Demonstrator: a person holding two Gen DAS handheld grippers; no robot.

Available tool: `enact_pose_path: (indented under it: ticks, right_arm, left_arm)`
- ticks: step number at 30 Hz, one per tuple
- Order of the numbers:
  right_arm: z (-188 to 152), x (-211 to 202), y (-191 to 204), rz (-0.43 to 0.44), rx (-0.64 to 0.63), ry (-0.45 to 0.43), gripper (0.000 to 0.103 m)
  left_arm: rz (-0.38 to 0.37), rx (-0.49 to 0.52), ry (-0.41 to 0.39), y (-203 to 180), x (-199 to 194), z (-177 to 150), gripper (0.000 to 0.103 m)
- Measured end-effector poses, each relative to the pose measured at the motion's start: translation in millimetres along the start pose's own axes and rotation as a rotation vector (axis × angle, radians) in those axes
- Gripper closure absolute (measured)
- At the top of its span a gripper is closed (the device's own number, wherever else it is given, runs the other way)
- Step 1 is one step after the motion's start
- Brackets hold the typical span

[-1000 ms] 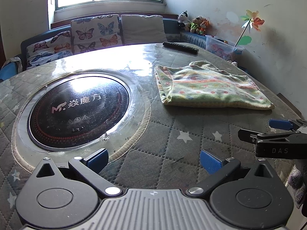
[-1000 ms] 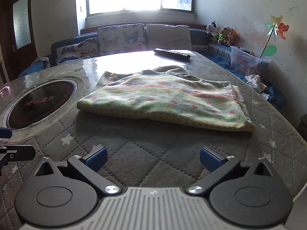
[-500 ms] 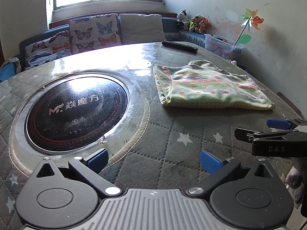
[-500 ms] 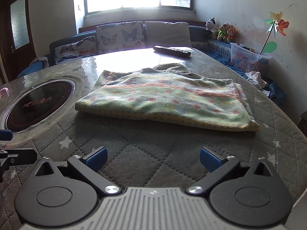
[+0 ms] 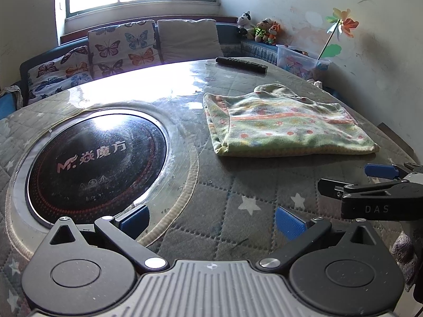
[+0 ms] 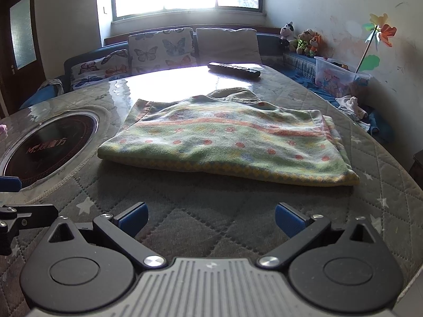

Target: Fold clothes

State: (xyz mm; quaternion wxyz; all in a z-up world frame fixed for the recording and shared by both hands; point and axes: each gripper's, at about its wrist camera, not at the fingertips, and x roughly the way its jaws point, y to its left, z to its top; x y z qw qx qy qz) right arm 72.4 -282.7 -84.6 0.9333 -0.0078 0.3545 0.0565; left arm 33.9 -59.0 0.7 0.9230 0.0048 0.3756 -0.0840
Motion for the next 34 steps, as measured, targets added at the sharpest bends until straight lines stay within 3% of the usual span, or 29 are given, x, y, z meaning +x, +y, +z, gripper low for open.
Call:
enact_pose_path:
  ticks: [34]
  right_arm:
    - [12,11,0,-0.021,0.026,0.016,0.000]
  left_arm:
    - [-0.019,0.042,-0.011,-6,16,24,0.000]
